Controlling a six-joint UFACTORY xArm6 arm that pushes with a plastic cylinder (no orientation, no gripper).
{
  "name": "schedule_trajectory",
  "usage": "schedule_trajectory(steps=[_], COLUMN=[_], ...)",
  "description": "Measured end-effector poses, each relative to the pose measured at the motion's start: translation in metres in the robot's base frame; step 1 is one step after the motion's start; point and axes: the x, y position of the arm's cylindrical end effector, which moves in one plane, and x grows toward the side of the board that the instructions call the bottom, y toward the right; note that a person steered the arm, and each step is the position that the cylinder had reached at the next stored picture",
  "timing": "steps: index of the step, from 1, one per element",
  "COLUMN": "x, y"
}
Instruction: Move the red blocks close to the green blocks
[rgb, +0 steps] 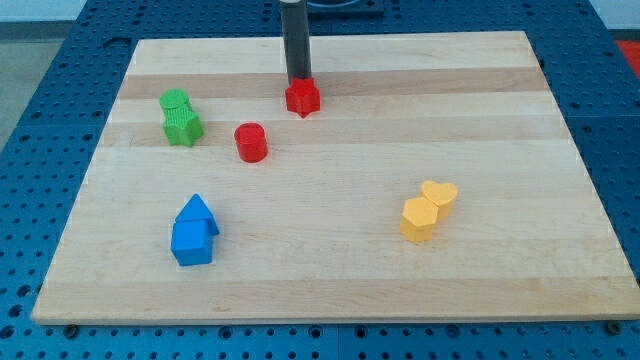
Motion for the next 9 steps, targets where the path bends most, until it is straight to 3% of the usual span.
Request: schedule_trajectory(steps=[1,3,4,8,9], x=[0.003,-0.017,0.014,0.029,0.029], y=[0.0,0.084,0.083,-0.061,-0.068])
